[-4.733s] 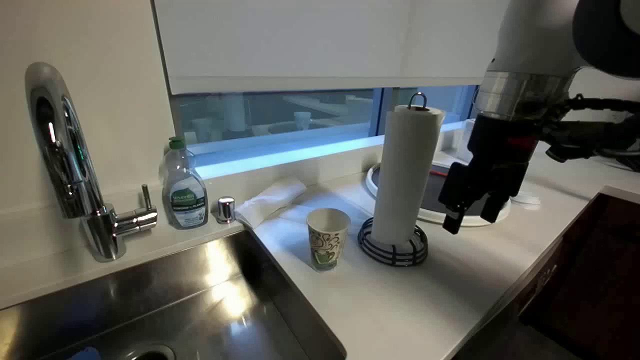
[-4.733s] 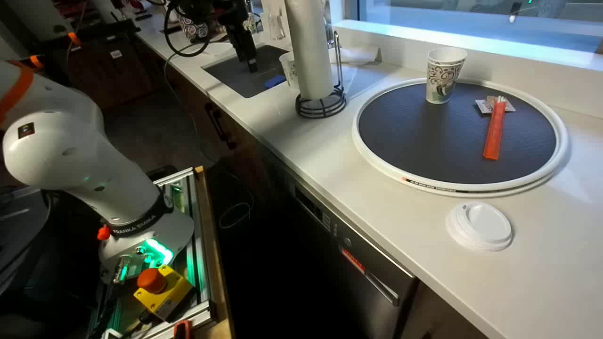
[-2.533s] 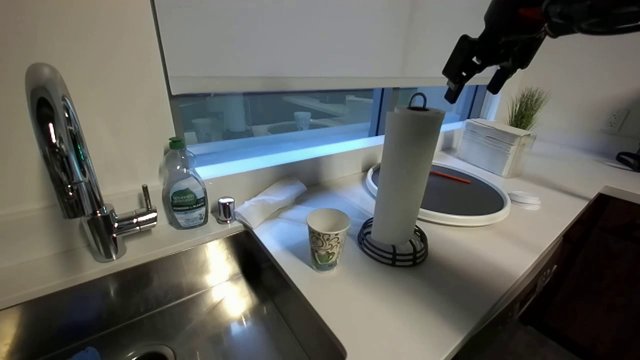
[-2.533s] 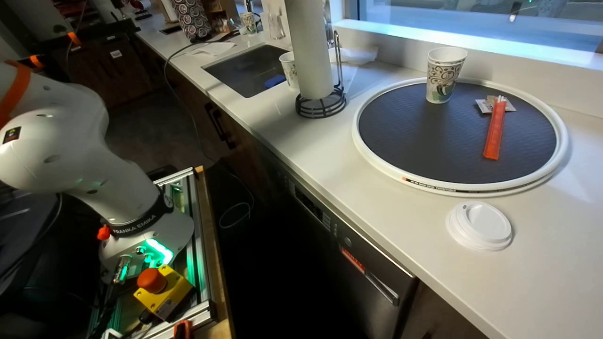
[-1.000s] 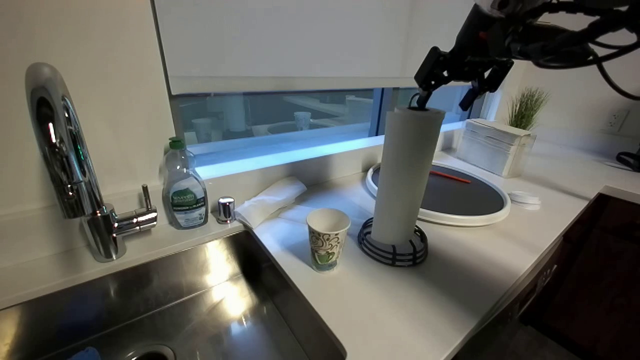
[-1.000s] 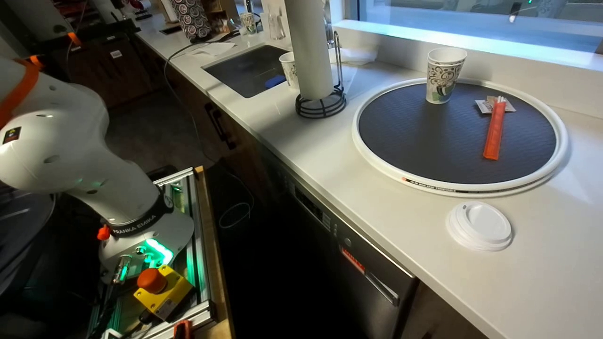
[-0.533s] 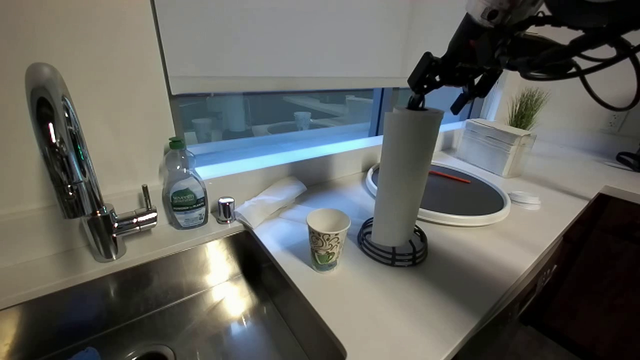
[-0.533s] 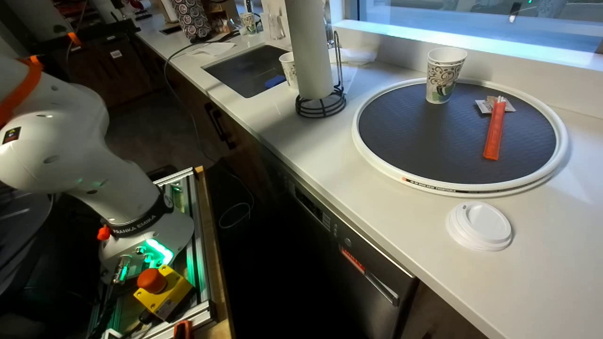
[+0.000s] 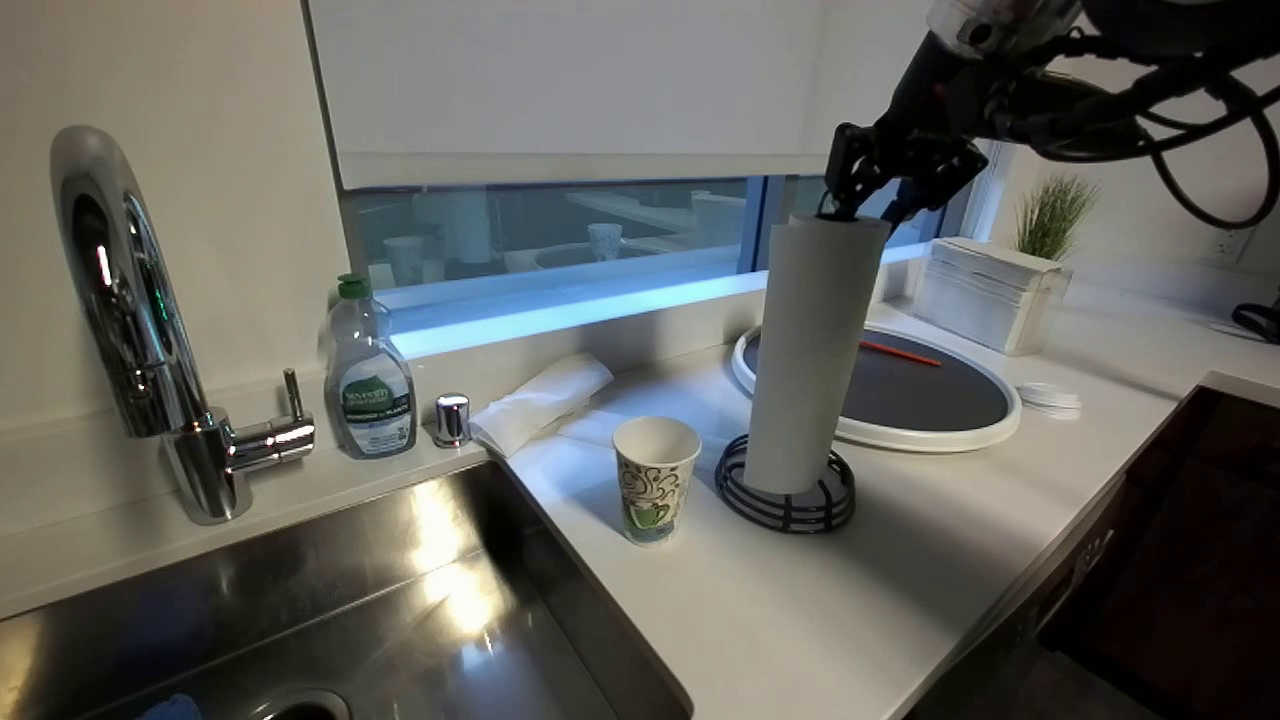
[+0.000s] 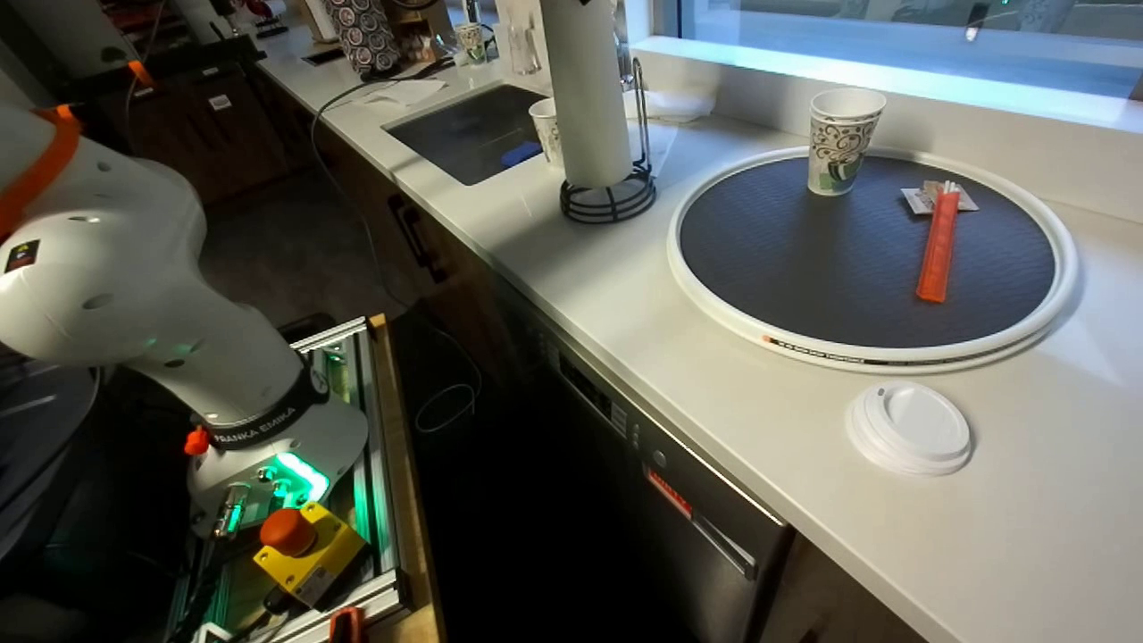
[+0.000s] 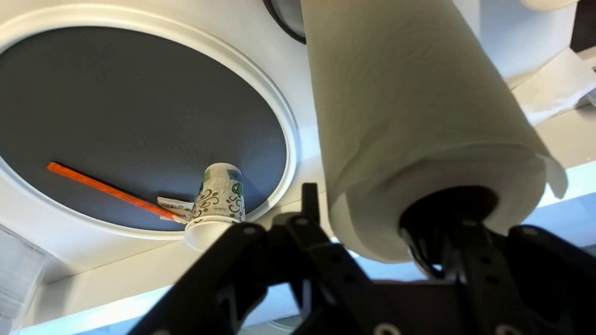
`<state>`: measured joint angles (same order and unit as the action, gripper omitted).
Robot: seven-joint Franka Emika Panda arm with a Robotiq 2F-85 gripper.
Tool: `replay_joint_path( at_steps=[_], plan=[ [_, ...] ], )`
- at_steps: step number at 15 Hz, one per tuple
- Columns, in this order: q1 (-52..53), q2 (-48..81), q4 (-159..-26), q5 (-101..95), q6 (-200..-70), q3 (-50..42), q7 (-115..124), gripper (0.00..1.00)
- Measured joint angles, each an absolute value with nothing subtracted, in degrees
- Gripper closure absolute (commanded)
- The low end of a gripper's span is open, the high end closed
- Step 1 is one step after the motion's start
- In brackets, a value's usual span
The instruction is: Move the paper towel roll to the counter
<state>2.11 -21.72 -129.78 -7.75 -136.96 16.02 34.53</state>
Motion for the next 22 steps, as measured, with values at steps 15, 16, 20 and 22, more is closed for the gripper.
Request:
replay_joint_path(
  at_steps=[15, 16, 20, 22],
  plan=[
    [3.0, -23.8, -129.7, -7.9, -137.0, 17.3, 33.6, 0.95],
    [3.0, -23.9, -129.7, -8.1, -137.0, 17.4, 33.6, 0.95],
    [2.7, -23.6, -129.8, -8.4, -136.9, 17.5, 33.6, 0.95],
    [2.4, -23.0, -129.9, -8.4, -136.9, 17.5, 33.6, 0.95]
  ],
)
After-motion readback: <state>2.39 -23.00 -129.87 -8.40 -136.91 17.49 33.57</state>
